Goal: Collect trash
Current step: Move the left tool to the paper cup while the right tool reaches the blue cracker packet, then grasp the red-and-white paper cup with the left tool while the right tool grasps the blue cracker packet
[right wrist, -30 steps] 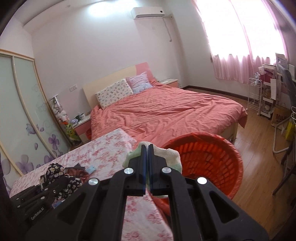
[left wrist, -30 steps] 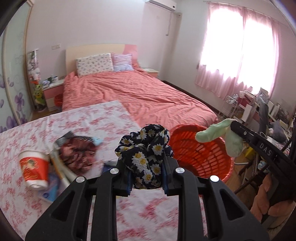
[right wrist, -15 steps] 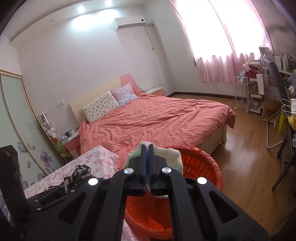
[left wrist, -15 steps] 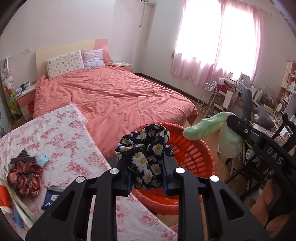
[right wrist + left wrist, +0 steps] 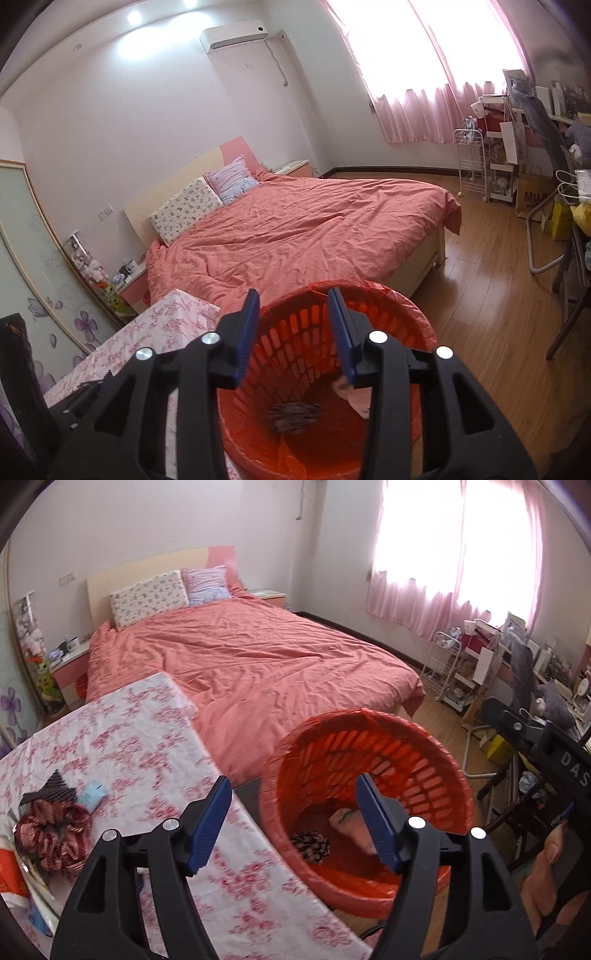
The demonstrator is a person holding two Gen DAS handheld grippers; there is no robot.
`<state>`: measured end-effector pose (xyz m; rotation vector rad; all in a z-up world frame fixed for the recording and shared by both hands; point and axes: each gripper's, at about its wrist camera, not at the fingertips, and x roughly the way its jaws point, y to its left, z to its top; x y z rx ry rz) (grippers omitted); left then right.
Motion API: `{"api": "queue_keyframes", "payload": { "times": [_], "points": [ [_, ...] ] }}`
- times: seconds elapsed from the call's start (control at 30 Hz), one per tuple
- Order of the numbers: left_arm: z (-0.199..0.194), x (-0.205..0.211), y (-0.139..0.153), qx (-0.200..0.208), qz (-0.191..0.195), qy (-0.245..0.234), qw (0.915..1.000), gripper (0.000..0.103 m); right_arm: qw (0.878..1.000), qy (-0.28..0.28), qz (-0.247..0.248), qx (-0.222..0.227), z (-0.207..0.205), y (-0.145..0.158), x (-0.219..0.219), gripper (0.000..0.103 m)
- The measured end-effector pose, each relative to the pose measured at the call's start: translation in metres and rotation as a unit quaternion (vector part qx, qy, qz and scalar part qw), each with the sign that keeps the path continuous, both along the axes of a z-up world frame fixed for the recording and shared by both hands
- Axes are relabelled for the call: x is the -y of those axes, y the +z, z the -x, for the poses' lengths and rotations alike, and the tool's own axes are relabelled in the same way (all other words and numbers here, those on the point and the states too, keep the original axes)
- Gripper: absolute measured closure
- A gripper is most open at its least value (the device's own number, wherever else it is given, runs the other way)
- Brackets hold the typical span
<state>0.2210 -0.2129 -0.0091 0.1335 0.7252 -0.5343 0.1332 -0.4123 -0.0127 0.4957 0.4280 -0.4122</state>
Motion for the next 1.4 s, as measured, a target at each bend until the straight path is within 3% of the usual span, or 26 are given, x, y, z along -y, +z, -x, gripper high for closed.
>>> {"api": "queue_keyframes", "payload": {
  "times": [0.07, 0.17, 0.47, 0.6, 0.73, 0.87, 1.0, 1.17, 1.27, 1.4],
  "points": [
    [0.004, -0.016, 0.001, 0.001, -0.007, 0.026, 0.9996, 0.020, 1.000, -0.003, 0.018, -0.007, 0.004, 0.001, -0.010, 0.052],
    [0.013, -0.045, 0.003, 0.017, -0.019, 0.074, 0.9970, 0.010, 0.999, 0.002, 0.044, -0.017, 0.007, 0.004, -0.029, 0.041],
    [0.031, -0.159, 0.002, 0.013, -0.038, 0.185, 0.9819, 0.008, 0.991, 0.083, 0.090, -0.050, -0.002, 0.003, -0.126, 0.021],
    [0.036, -0.218, 0.003, 0.027, -0.054, 0.253, 0.9657, 0.008, 0.984, 0.130, 0.090, -0.077, -0.020, -0.009, -0.179, 0.016],
    [0.034, -0.267, 0.000, 0.022, -0.048, 0.297, 0.9534, 0.007, 0.977, 0.174, 0.073, -0.099, -0.037, -0.027, -0.232, 0.016],
    [0.031, -0.302, -0.005, 0.005, -0.027, 0.317, 0.9479, 0.008, 0.968, 0.210, 0.055, -0.123, -0.056, -0.045, -0.280, 0.016],
    [0.034, -0.318, -0.011, -0.004, -0.015, 0.323, 0.9462, 0.008, 0.964, 0.214, 0.041, -0.150, -0.076, -0.061, -0.301, 0.016],
    [0.036, -0.322, -0.016, -0.014, -0.003, 0.312, 0.9501, 0.008, 0.963, 0.204, 0.019, -0.177, -0.096, -0.074, -0.305, 0.021],
    [0.032, -0.314, -0.020, -0.016, -0.003, 0.305, 0.9522, 0.007, 0.959, 0.205, 0.002, -0.194, -0.102, -0.083, -0.300, 0.031],
    [0.019, -0.304, -0.025, -0.018, -0.016, 0.306, 0.9518, 0.007, 0.958, 0.195, 0.039, -0.206, -0.101, -0.085, -0.294, 0.054]
  ]
}}
